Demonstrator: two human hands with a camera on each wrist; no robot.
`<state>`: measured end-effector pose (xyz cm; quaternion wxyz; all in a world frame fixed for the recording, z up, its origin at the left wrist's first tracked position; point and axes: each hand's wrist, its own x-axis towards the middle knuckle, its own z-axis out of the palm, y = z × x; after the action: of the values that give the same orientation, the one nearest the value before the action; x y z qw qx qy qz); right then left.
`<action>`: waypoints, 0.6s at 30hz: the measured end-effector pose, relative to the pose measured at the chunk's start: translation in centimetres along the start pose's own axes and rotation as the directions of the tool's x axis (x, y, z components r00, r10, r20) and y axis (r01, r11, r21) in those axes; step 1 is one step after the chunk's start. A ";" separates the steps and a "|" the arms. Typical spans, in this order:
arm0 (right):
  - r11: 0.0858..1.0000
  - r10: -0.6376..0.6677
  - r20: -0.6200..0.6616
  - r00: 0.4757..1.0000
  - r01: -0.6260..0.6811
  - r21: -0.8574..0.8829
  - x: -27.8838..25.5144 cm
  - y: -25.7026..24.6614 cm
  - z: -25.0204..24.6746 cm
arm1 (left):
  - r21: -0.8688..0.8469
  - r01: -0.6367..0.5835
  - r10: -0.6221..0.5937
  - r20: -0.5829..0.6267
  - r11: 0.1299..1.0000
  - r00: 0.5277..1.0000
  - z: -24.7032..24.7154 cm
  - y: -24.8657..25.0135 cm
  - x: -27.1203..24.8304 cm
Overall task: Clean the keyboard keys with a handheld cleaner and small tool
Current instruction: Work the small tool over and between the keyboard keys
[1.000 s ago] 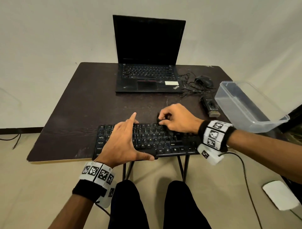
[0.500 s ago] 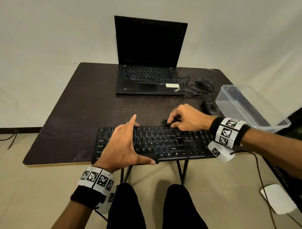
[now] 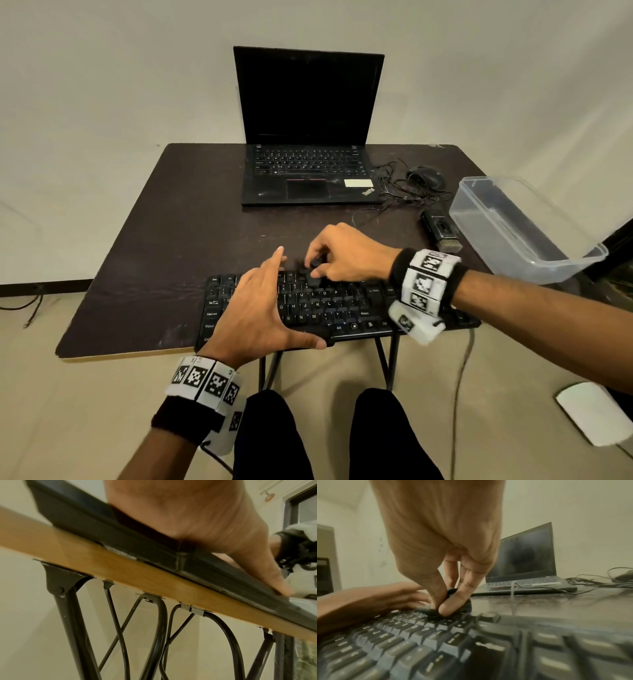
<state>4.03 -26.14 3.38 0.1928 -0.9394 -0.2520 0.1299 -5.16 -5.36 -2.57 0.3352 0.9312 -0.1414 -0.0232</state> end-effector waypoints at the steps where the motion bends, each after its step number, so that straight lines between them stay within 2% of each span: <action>1: 0.999 0.038 -0.001 0.999 -0.038 0.010 -0.9 0.8 -0.3 | 0.001 0.004 -0.004 0.002 1.000 1.000 0.1 -0.1 0.0; 4: 0.987 0.162 -0.014 0.987 -0.162 -0.005 -3.5 3.3 -1.1 | 0.000 0.015 -0.015 -0.001 1.000 1.000 0.2 -0.2 0.0; 9: 0.937 0.335 -0.125 0.934 -0.344 -0.062 -5.9 5.9 -1.8 | 0.008 0.018 -0.018 0.010 1.000 1.000 0.2 -0.2 0.1; 12: 0.942 0.327 -0.124 0.937 -0.334 -0.033 -6.0 5.3 -1.4 | 0.024 0.014 -0.015 0.025 1.000 1.000 0.1 -0.2 0.1; 15: 0.965 0.264 -0.096 0.960 -0.263 0.027 -5.4 3.4 -0.2 | 0.062 -0.002 0.000 0.031 0.998 1.000 0.1 -0.2 0.1; 18: 0.978 0.208 -0.112 0.972 -0.209 -0.003 -5.6 2.2 0.9 | 0.083 -0.012 0.010 0.028 0.996 1.000 0.1 -0.2 0.1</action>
<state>-0.01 -30.57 2.45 0.1846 -0.9678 -0.1419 0.0953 -5.08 -5.29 -2.77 0.2941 0.9432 -0.1521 -0.0281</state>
